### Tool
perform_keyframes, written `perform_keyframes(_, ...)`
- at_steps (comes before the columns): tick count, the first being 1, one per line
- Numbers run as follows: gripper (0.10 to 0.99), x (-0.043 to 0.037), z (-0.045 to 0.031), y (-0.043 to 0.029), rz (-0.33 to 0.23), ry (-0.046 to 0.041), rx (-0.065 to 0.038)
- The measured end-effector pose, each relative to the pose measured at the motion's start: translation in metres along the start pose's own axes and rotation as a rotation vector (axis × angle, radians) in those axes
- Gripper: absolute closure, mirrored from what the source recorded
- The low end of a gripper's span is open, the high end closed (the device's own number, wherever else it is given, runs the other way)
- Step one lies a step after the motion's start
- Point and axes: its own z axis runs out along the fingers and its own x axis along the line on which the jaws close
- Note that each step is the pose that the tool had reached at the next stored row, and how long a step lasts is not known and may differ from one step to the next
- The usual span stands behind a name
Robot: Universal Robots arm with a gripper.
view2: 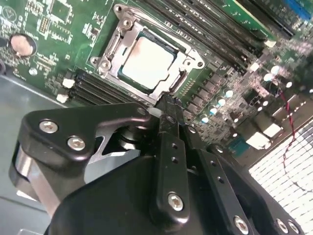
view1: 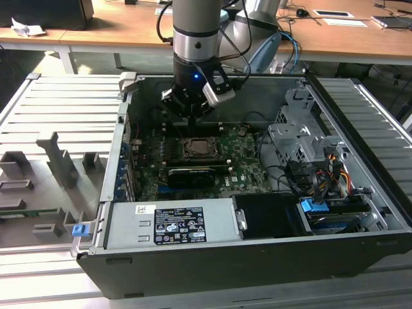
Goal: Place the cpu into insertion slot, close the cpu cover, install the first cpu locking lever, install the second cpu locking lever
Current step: 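Install the first cpu locking lever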
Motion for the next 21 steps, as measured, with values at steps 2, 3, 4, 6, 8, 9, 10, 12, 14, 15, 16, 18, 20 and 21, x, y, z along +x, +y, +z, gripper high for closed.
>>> perform_keyframes(2,0.98,0.0061,0.0001,0.0003,0.002,-0.0004,-0.002)
perform_keyframes(3,0.98,0.0076,0.0004,0.0005,0.006,-0.0008,-0.002)
perform_keyframes(4,0.98,0.0085,0.0005,0.0006,0.012,-0.001,-0.002)
perform_keyframes(6,0.98,0.0116,0.0007,0.0007,0.032,-0.0016,-0.002)
perform_keyframes(8,0.98,0.0286,0.0011,0.0016,0.033,-0.0016,-0.003)
perform_keyframes(9,0.98,0.0319,0.0011,0.0018,0.033,-0.0016,-0.003)
perform_keyframes(10,0.98,0.035,0.0012,0.0019,0.033,-0.0017,-0.003)
perform_keyframes(12,0.98,0.0416,0.0012,0.0023,0.033,-0.0017,-0.003)
perform_keyframes(14,0.98,0.0465,0.0013,0.0026,0.033,-0.0017,-0.003)
perform_keyframes(15,0.98,0.0498,0.0014,0.0029,0.033,-0.0017,-0.003)
perform_keyframes(16,0.98,0.0508,0.0015,0.0032,0.033,-0.0018,-0.003)
perform_keyframes(18,0.98,0.0531,0.0015,0.0049,0.033,-0.0016,-0.003)
perform_keyframes(20,0.98,0.054,0.0017,0.009,0.033,-0.0016,-0.003)
perform_keyframes(21,0.98,0.0542,0.0018,0.0103,0.033,-0.0017,-0.003)
